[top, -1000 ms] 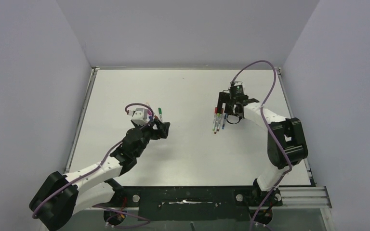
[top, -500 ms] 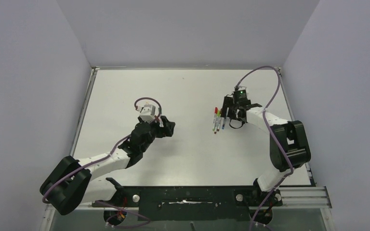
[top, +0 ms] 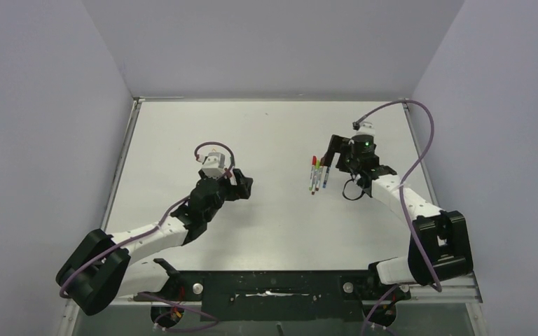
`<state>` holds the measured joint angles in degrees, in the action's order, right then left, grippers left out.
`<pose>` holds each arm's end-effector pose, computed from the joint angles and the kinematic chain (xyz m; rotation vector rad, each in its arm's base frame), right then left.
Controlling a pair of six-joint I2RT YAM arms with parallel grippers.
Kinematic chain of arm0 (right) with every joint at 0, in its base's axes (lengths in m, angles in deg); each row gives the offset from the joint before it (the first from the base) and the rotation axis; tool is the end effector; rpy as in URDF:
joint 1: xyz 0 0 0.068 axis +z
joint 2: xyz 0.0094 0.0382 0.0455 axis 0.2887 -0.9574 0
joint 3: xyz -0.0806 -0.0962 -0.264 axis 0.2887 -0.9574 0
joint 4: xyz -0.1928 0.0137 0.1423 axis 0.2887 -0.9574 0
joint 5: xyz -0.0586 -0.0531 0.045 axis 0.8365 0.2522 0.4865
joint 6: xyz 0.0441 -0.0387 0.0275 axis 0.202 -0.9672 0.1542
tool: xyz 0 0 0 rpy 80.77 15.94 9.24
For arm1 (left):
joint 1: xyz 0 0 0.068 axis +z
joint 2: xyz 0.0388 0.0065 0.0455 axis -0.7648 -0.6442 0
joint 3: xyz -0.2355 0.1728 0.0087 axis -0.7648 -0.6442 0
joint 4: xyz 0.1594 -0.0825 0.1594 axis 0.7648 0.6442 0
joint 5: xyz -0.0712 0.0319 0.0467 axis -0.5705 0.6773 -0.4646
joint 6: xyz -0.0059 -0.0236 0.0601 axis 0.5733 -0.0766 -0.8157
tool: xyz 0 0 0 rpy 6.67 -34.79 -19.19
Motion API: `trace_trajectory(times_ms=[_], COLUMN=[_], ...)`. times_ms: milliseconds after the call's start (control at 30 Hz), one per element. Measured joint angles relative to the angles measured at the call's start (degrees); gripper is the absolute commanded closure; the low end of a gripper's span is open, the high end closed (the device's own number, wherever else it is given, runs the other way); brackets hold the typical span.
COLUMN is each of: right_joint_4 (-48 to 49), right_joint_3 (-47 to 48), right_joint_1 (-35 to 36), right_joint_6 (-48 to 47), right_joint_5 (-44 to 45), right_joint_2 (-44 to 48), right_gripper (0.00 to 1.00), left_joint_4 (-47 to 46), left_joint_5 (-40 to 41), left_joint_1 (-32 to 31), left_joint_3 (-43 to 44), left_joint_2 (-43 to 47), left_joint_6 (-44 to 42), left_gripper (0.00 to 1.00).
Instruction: Open the pen caps
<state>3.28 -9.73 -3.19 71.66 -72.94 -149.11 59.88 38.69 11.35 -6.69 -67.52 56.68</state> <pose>0.2876 0.0631 0.2526 0.3064 2.1919 0.2528 0.1929 -0.1362 0.2283 -0.0477 1.8844 -0.5704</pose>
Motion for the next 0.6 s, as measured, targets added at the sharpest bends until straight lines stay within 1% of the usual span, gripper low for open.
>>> trace_trajectory(times_ms=[67, 100, 167, 233, 267, 367, 533, 600], right_joint_4=[1.95, 2.62, 4.61, 5.14, 5.25, 3.85, 0.35, -1.29], right_joint_3=[-2.82, -3.91, -6.12, -6.27, -5.95, -3.02, 3.82, 5.46], right_joint_1=[-2.05, -3.34, -7.34, -9.75, -10.27, -8.5, -1.88, 0.09], right_joint_6=[0.68, 1.14, 2.25, 2.82, 2.86, 2.93, 2.01, 1.57], right_joint_5=[-2.16, -3.21, -7.19, -9.2, -9.75, -9.18, -4.85, -3.32], right_joint_2=[2.36, 3.28, 4.96, 4.57, 3.82, -0.7, -10.75, -13.53], right_gripper=[0.01, 0.05, 0.23, 0.45, 0.49, 0.46, 0.45, 0.46], left_joint_4=[-0.11, -0.35, -0.83, -1.18, -1.2, -1.4, -2.1, -2.8], left_joint_5=[0.28, 0.28, 0.24, 0.22, 0.2, 0.07, 0.04, 0.02], left_joint_1=[-0.26, -0.48, -0.81, -0.96, -1.01, -1.03, -1.05, -1.05], left_joint_3=[-0.04, -0.07, -0.09, -0.07, -0.09, -0.09, -0.07, -0.09], left_joint_2=[0.0, 0.0, -0.02, -0.07, -0.09, -0.63, -2.23, -2.75], left_joint_6=[-0.07, -0.13, -0.24, -0.33, -0.39, -0.94, -1.84, -1.99], left_gripper=[0.15, 0.15, 0.15, 0.15, 0.15, 0.15, 0.15, 0.15])
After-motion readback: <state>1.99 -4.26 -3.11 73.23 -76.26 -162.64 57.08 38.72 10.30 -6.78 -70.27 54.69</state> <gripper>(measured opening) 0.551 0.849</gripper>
